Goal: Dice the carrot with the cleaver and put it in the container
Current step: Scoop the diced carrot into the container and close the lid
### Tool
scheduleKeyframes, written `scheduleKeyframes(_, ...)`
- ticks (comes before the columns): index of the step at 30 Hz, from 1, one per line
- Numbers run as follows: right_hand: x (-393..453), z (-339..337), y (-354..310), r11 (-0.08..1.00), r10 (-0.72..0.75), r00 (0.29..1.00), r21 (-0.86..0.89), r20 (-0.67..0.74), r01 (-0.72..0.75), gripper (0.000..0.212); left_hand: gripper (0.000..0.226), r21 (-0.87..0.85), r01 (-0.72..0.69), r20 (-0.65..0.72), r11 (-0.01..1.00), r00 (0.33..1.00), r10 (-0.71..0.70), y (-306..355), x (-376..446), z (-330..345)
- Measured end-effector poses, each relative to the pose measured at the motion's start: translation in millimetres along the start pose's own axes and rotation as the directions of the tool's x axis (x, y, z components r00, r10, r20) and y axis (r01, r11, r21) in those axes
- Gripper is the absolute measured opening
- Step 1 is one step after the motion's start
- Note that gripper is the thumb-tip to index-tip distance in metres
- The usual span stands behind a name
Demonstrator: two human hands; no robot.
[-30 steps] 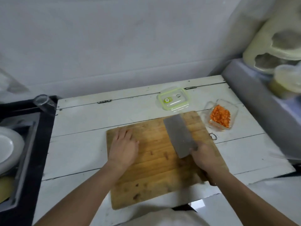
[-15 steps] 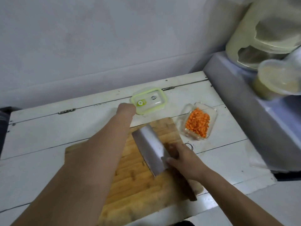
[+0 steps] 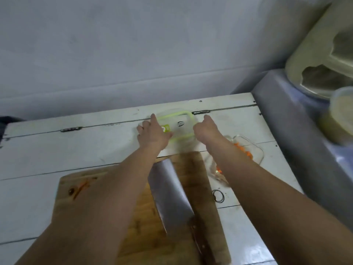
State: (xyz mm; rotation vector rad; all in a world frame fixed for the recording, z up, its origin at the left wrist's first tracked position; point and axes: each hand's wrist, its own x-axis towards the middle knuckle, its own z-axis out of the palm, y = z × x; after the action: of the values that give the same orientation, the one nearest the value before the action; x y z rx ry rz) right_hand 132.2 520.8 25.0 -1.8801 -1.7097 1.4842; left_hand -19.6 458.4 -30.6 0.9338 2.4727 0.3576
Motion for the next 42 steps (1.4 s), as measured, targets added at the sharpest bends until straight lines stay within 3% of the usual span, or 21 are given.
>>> scheduleKeyframes(3,28.0,17.0,-6.6,0.996,0.082,0.997,-0.042,0.018,-0.081,0.034,0.101,-0.120,0.088,0.017,0.989,0.996,-0.087,0.8,4.7,0.6)
scheduleKeyframes(5,31.0,18.3,-1.3,0.998,0.033,0.999,0.047,-0.008,-0.033,0.042,0.084,-0.356,0.154,0.053,0.922,0.988,-0.144,-1.3,3.4,-5.6)
scheduleKeyframes(6,26.6,12.1,0.1,0.984,-0.012,1.000,0.175,-0.026,0.016,0.046,0.065,-0.524,0.137,0.048,0.841,0.990,-0.132,-3.7,-1.4,-9.3)
scheduleKeyframes(9,-5.7,-40.6,-1.8,0.864,-0.142,0.981,0.467,-0.130,0.187,0.037,0.012,-0.795,0.063,0.062,0.604,0.998,-0.023,2.2,-48.4,-28.0)
scheduleKeyframes(12,-33.1,-108.8,26.3,0.789,-0.153,0.983,0.587,-0.099,0.182,0.030,0.011,-0.864,0.095,0.216,0.494,0.957,0.194,24.6,-109.7,-35.7)
scheduleKeyframes(14,-42.4,-143.9,56.2,0.835,-0.125,0.985,0.524,-0.119,0.169,0.025,0.016,-0.802,0.115,0.307,0.586,0.921,0.239,43.6,-141.7,-24.5)
scheduleKeyframes(17,-40.6,-164.7,93.6,0.934,-0.118,0.974,0.313,-0.192,0.175,0.029,0.030,-0.601,0.070,0.326,0.796,0.931,0.165,60.7,-162.0,14.3)
scheduleKeyframes(20,-22.6,-157.3,114.0,0.957,-0.143,0.962,0.216,-0.232,0.194,0.033,0.044,-0.494,0.021,0.259,0.869,0.958,0.124,64.4,-162.7,44.9)
scheduleKeyframes(24,-1.6,-137.8,128.7,0.974,-0.175,0.963,0.107,-0.207,0.200,0.033,0.034,-0.366,-0.014,0.150,0.930,0.986,0.074,67.9,-162.3,53.7)
scheduleKeyframes(27,1.5,-133.7,135.7,0.972,-0.197,0.956,0.088,-0.215,0.220,0.027,0.042,-0.333,-0.022,0.160,0.943,0.984,0.080,70.9,-162.4,55.2)
scheduleKeyframes(31,1.4,-138.7,144.6,0.969,-0.236,0.948,0.023,-0.215,0.247,0.024,0.072,-0.333,-0.115,0.181,0.936,0.966,0.183,72.0,-171.6,53.1)
scheduleKeyframes(37,6.4,-137.6,156.5,0.964,-0.263,0.950,0.001,-0.169,0.267,0.025,0.058,-0.156,-0.312,0.155,0.937,0.929,0.335,66.9,-167.6,58.7)
scheduleKeyframes(40,5.9,-135.8,157.6,0.965,-0.260,0.947,-0.014,-0.187,0.262,0.026,0.060,0.052,-0.543,0.157,0.838,0.834,0.530,68.2,-167.0,55.6)
scheduleKeyframes(42,5.0,-136.6,155.8,0.962,-0.273,0.942,-0.047,-0.196,0.269,0.027,0.057,0.047,-0.560,0.226,0.827,0.813,0.538,74.4,-171.5,55.8)
